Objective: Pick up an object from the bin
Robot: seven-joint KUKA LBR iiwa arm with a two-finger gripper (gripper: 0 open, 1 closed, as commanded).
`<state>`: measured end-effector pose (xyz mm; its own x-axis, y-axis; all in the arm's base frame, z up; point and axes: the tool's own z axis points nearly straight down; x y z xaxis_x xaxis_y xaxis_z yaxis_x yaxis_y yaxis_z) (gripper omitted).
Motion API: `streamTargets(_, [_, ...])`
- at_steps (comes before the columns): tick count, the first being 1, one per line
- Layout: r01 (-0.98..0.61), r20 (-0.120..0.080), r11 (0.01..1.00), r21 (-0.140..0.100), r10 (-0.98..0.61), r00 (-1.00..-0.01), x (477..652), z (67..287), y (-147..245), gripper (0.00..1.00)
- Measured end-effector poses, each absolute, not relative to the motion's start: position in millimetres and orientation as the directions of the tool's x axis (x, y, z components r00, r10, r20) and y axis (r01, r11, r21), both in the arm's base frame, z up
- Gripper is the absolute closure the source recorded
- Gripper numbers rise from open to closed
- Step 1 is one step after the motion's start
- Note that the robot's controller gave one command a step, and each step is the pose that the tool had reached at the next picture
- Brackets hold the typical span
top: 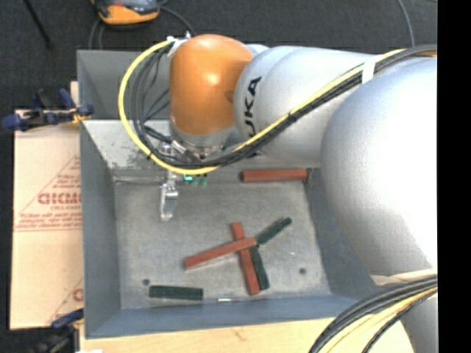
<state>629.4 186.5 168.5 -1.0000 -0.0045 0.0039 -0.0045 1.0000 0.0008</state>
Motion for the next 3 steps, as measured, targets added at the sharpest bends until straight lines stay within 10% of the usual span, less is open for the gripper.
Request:
streamTargets(2, [-0.052, -0.007, 0.999, 0.001, -0.052, -0.999, 610.5, 142.9, 146.5, 0.00])
streamTargets(3, [-0.149, -0.003, 0.989, -0.003, -0.149, -0.989, 558.4, 124.6, 136.0, 0.00])
